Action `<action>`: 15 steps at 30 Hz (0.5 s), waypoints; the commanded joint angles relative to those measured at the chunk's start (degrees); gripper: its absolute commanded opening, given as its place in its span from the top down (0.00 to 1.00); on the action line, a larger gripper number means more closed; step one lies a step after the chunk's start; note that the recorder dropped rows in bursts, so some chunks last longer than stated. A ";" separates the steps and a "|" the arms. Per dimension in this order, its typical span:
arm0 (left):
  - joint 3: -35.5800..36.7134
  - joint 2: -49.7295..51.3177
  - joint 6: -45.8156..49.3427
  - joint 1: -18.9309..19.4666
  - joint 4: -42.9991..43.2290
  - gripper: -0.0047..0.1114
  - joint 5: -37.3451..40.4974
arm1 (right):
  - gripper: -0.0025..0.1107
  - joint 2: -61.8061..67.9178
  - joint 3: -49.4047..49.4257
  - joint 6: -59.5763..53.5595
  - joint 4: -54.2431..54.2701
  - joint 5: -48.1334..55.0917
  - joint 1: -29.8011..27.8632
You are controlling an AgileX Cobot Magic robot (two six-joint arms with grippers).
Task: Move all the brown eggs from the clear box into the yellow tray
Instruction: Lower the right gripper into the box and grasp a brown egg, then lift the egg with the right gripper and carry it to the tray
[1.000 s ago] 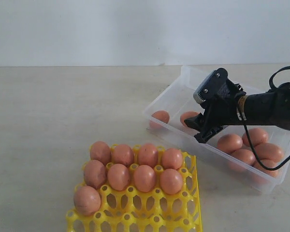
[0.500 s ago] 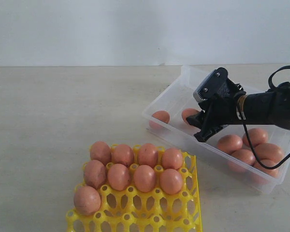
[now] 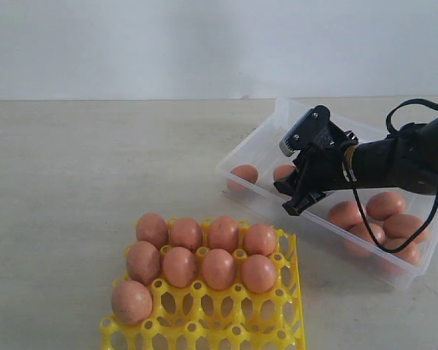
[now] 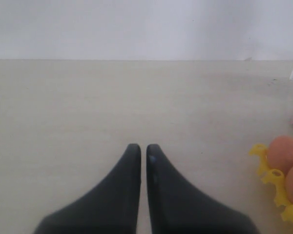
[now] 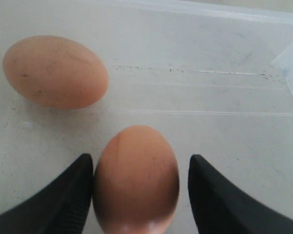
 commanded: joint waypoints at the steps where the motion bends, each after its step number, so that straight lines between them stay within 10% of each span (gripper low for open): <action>1: -0.12 -0.18 -0.39 -0.25 -0.45 0.92 -0.65 | 0.53 0.60 -0.26 -0.58 -0.20 1.08 -0.02; 6: -0.12 -0.18 -0.39 -0.25 -0.45 0.92 -0.65 | 0.60 0.60 -0.26 0.97 -0.20 2.79 -0.02; 11: -0.12 -0.18 -0.39 -0.25 -0.45 0.92 -0.65 | 0.99 0.60 -0.26 5.60 -0.20 3.33 -0.02; 15: -0.12 -0.18 -0.39 -0.25 -0.45 0.92 -0.65 | 0.98 0.36 -0.26 11.61 -0.05 3.33 -0.02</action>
